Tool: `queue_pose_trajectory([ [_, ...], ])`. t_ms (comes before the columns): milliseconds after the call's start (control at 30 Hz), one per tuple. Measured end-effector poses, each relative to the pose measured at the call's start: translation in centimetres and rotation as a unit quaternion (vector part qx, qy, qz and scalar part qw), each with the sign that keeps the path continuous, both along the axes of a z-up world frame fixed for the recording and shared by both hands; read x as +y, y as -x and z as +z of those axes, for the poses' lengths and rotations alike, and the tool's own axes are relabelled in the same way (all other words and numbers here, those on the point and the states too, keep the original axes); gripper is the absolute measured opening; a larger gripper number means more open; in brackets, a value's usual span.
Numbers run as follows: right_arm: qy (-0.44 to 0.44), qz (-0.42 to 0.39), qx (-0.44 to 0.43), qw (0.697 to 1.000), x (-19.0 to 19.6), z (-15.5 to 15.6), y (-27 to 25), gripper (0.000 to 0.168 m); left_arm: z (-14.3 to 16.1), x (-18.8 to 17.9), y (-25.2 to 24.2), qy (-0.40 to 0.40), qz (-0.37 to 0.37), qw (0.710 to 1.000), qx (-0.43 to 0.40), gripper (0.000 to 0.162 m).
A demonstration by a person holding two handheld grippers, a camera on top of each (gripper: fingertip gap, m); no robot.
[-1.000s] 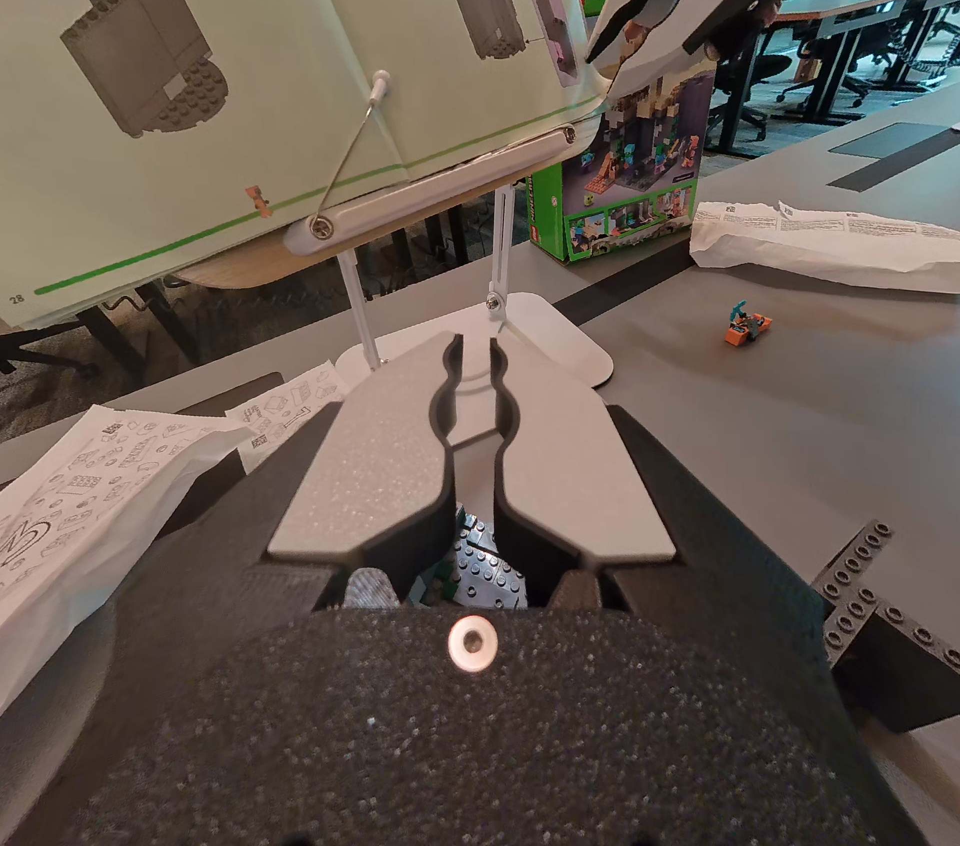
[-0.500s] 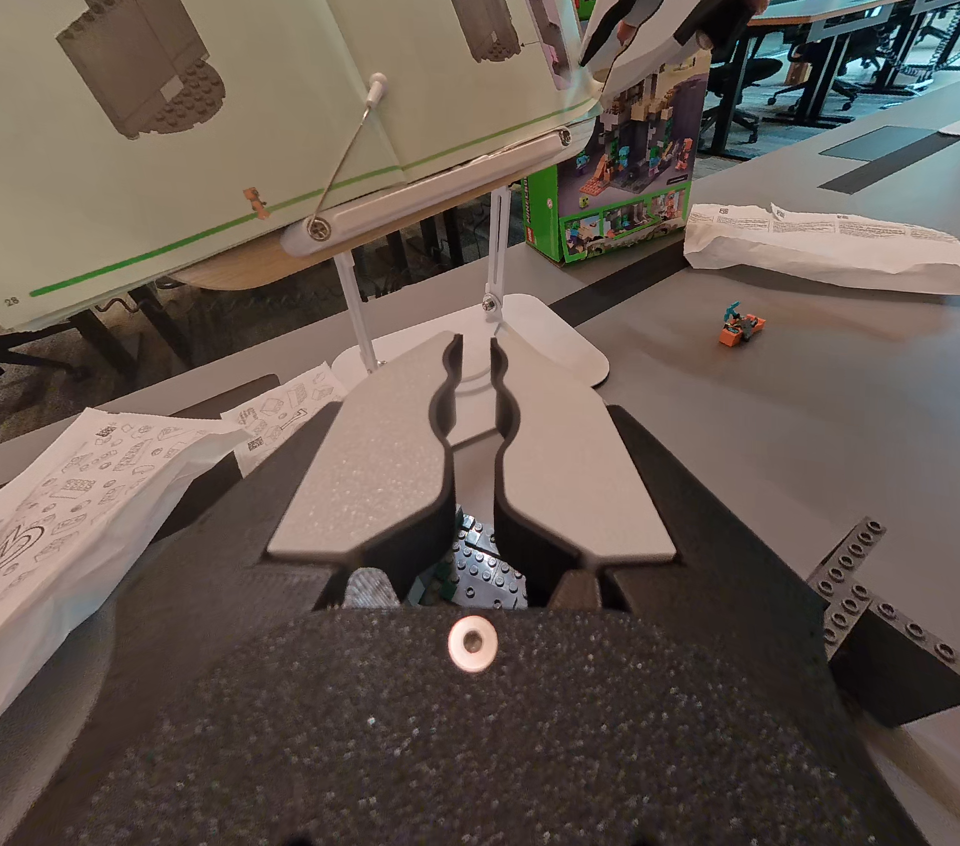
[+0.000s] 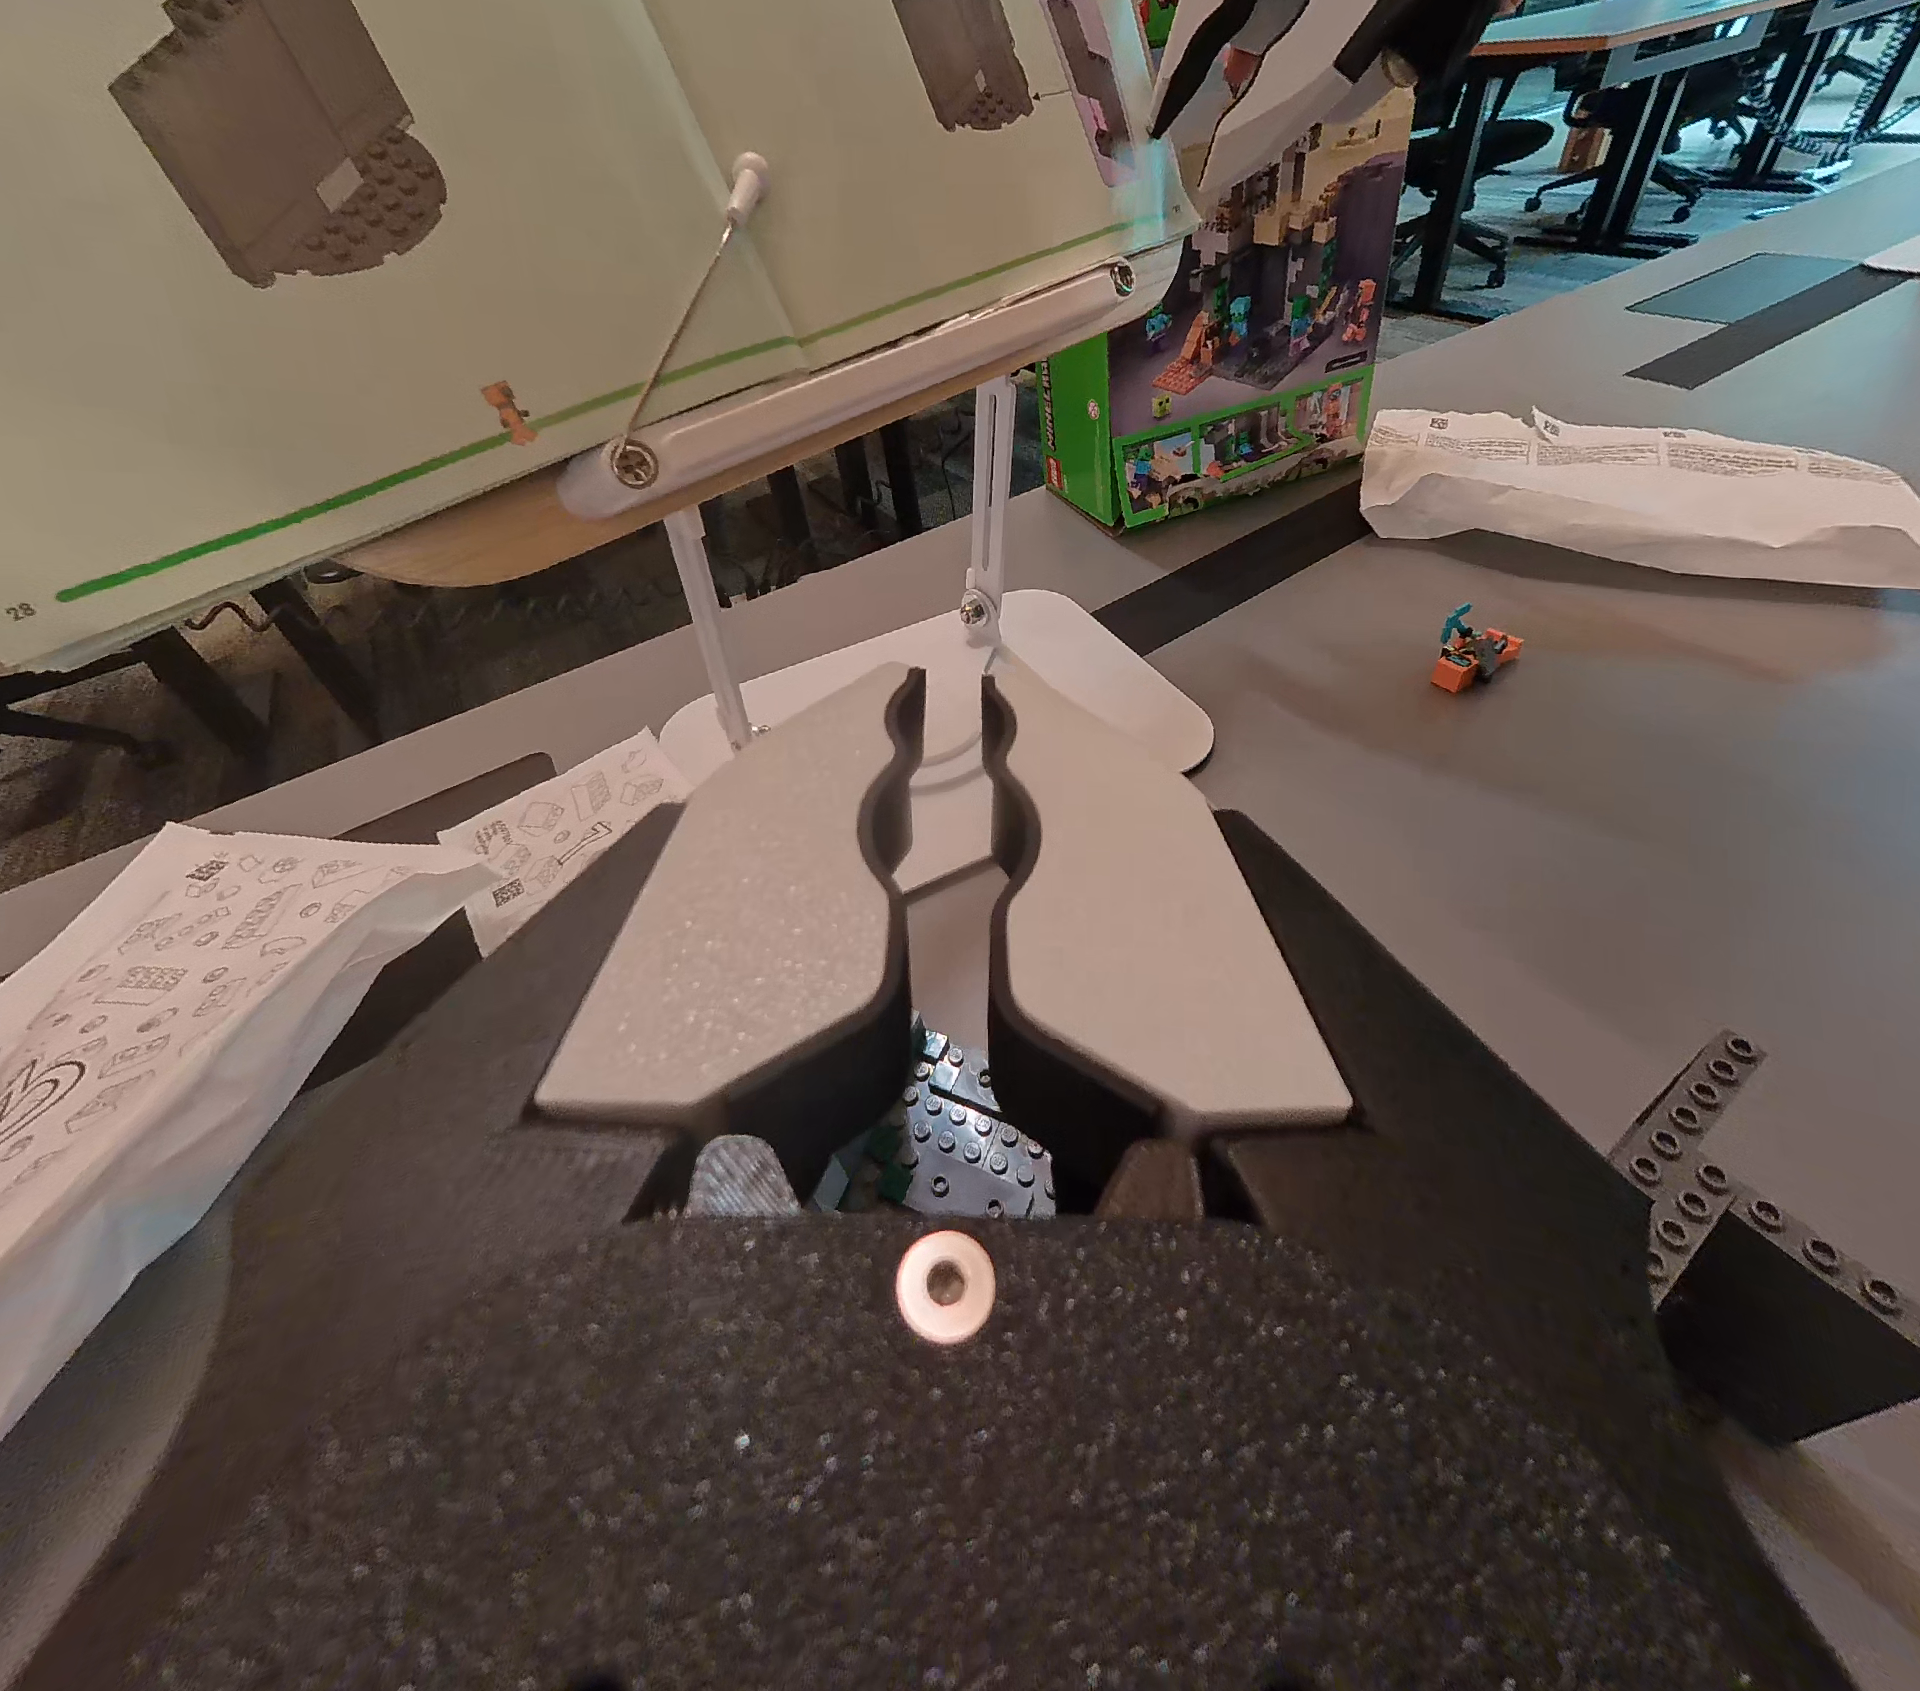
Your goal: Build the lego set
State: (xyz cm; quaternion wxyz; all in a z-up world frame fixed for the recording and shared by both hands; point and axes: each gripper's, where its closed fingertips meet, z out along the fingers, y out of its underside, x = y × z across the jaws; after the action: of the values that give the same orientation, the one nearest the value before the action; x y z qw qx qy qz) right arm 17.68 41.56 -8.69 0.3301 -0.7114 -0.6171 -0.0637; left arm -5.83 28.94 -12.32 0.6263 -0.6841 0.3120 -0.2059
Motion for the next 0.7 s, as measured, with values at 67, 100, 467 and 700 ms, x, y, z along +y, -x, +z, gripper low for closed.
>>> queue_pose_trajectory([
  [67, -0.008, 0.002, -0.005, 1.0, 0.0, 0.0, 0.0, 0.029, 0.0, 0.0, 0.0, 0.0, 0.0, 1.0, 0.0, 0.01],
  [100, -0.014, 0.004, -0.007, 1.0, 0.0, 0.0, 0.0, 0.03, 0.0, 0.0, 0.0, -0.001, 0.0, 1.0, 0.0, 0.01],
  [467, -0.231, -0.007, 0.105, 0.967, 0.8, 5.5, 0.7, 0.038, -0.1, 0.2, 0.2, 0.004, 0.002, 1.0, -0.003, 0.009],
  [700, -0.355, -0.066, 0.131, 0.923, 3.6, 8.8, 1.4, 0.068, -0.3, -0.1, -0.3, -0.001, -0.002, 1.0, 0.012, 0.01],
])
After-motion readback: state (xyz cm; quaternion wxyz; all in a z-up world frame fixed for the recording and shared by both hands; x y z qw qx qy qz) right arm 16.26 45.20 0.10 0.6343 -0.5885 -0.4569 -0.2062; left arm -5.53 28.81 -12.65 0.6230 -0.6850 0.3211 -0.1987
